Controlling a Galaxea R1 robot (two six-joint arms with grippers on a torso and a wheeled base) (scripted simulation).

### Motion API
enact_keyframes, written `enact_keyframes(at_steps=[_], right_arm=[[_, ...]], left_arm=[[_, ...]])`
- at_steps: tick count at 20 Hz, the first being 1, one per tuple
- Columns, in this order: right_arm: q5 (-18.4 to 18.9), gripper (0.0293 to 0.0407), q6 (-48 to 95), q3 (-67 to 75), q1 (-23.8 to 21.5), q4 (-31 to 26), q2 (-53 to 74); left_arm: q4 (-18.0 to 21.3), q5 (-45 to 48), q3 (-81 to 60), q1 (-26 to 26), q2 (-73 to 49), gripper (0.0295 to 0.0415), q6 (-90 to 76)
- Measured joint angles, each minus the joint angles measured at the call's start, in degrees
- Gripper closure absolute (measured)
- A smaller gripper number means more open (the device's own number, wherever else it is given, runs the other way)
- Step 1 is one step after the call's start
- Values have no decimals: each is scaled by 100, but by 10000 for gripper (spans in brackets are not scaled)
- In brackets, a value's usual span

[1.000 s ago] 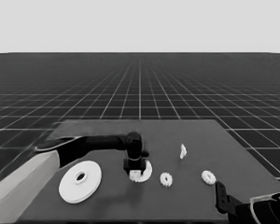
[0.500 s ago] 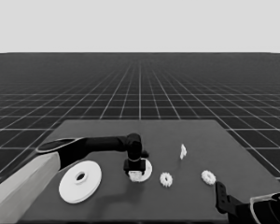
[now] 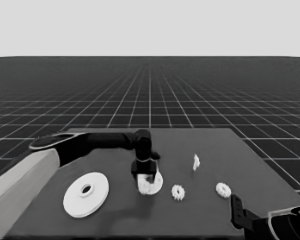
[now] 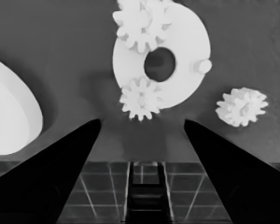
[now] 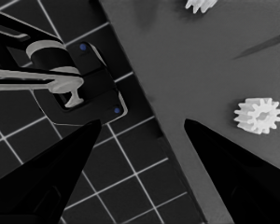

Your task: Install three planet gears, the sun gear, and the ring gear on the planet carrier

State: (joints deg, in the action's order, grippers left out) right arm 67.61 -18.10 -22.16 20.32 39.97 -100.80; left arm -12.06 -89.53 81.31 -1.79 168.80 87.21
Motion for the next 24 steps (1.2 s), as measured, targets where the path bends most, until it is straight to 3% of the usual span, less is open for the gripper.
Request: enact_keyframes(at_steps=[6,7,8,10,12,16,17,18,20,24], right_arm=[[0,315,0,0,0,0,0],[0,315,0,0,0,0,0],[0,315,0,0,0,0,0],[0,315,0,0,0,0,0],[0,315,0,0,0,0,0],[0,315,0,0,0,0,0],[2198,307,-2773,-571,-1295,-794,-1816],[2690,307,-5038,-1683,-1762,-1725,-3467],[2358,313,-6262,-3302,-1916,-2441,-4475],[2151,315,-6615,-4212,-1930,-2743,-4873]], left_arm=[[123,-2,-26,115,-3,326,21],[-160,2046,-2167,719,-1530,303,-2750],[-331,3296,-3624,1324,-3691,301,-5607],[-489,4460,-4998,1863,-5792,317,-8958],[-542,4864,-5484,2043,-6480,324,-10117],[-568,5052,-5708,2127,-6786,326,-10658],[-569,5063,-5720,2132,-6802,326,-10688],[-570,5069,-5727,2135,-6811,326,-10706],[-571,5074,-5734,2138,-6820,326,-10722],[-571,5077,-5737,2139,-6824,326,-10730]])
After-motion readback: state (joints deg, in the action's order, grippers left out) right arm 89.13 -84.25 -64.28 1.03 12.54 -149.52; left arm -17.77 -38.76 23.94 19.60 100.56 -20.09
